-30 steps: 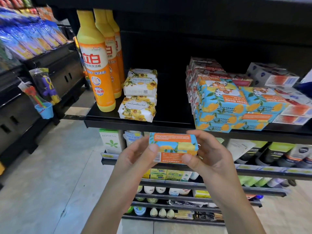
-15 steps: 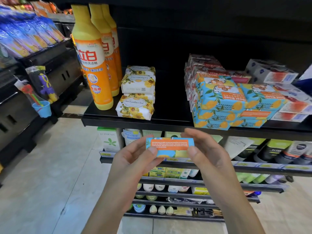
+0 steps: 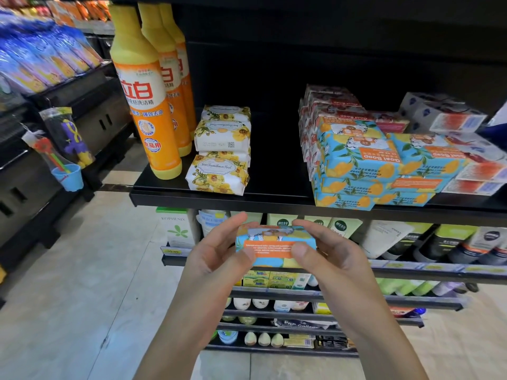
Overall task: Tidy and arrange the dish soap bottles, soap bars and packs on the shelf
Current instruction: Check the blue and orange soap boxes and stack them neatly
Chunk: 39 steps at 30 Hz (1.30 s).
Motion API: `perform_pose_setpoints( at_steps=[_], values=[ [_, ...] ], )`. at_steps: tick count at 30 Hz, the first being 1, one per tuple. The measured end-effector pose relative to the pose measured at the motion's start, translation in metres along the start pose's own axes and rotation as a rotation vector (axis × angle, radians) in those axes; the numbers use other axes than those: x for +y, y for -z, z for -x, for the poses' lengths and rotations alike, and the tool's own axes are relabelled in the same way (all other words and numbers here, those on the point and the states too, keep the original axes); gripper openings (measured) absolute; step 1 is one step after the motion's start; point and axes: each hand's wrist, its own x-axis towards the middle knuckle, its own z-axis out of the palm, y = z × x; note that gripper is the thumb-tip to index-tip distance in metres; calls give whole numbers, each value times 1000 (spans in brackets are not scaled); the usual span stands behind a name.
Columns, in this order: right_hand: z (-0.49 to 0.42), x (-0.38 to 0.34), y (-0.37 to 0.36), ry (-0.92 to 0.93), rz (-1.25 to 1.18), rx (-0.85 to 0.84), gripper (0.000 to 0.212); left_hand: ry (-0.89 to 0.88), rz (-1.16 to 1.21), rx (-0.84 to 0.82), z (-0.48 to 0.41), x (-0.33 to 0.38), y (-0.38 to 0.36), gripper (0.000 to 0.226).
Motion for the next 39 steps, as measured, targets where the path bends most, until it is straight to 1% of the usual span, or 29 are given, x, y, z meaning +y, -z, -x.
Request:
perform_pose_setpoints(
  at_steps=[3, 8, 13, 16, 20, 23, 25, 27, 29, 31, 34, 37, 39],
  values=[
    [1, 1, 3, 67, 19, -67, 57, 23, 8, 21, -1, 1, -2, 63],
    [-1, 6, 11, 182, 14, -129, 69, 52, 54, 63, -4, 0, -4, 53],
    [-4, 4, 14, 212, 36, -209, 72, -14, 24, 62, -5, -5, -4, 55],
    [-3, 2, 11, 149, 56, -154, 73, -69, 2, 58, -7, -8, -3, 56],
    [-5, 5, 4, 64, 12, -13, 59, -127, -56, 44, -9, -10, -3, 57],
    [-6, 5, 3, 66, -16, 37, 55, -192, -199, 15, -10, -7, -6, 56],
    [-6, 4, 4, 59, -56, 55, 56, -242, -297, -1, -11, -5, -8, 59],
    [-6, 1, 6, 59, -69, 63, 57, -298, -448, -1, -13, -2, -6, 71],
    [-6, -1, 8, 56, -65, 72, 57, -352, -661, -25, -16, 2, -4, 86],
    [-7, -3, 10, 50, -56, 83, 57, -409, -788, -57, -19, 5, -4, 93],
    [-9, -5, 12, 48, -23, 69, 55, -473, -826, -75, -25, 8, -7, 88],
    [-7, -10, 14, 70, -19, 60, 50, -507, -850, -86, -32, 11, -7, 75],
    [-4, -13, 17, 114, 28, 81, 41, -506, -865, -90, -36, 14, -8, 72]
  ],
)
